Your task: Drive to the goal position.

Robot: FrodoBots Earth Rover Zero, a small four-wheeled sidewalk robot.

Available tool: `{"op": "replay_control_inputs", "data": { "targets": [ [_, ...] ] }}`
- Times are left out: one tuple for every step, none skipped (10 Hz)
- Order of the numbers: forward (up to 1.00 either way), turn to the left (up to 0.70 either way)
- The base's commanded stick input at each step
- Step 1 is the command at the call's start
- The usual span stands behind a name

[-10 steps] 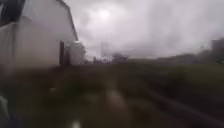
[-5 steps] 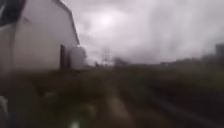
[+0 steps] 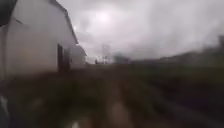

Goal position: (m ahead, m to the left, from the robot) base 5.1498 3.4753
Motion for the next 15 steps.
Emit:
{"op": "replay_control_inputs", "data": {
  "targets": [
    [0.70,-0.35],
    [0.70,-0.35],
    [0.70,0.00],
    [0.70,0.00],
    [0.70,0.00],
    [0.70,0.00],
    [0.70,0.00],
    [0.70,0.00],
    [0.70,0.00],
    [0.70,0.00],
    [0.70,0.00],
    [0.70,0.19],
    [0.70,0.35],
    [0.70,0.35],
    [0.70,0.35]
  ]
}}
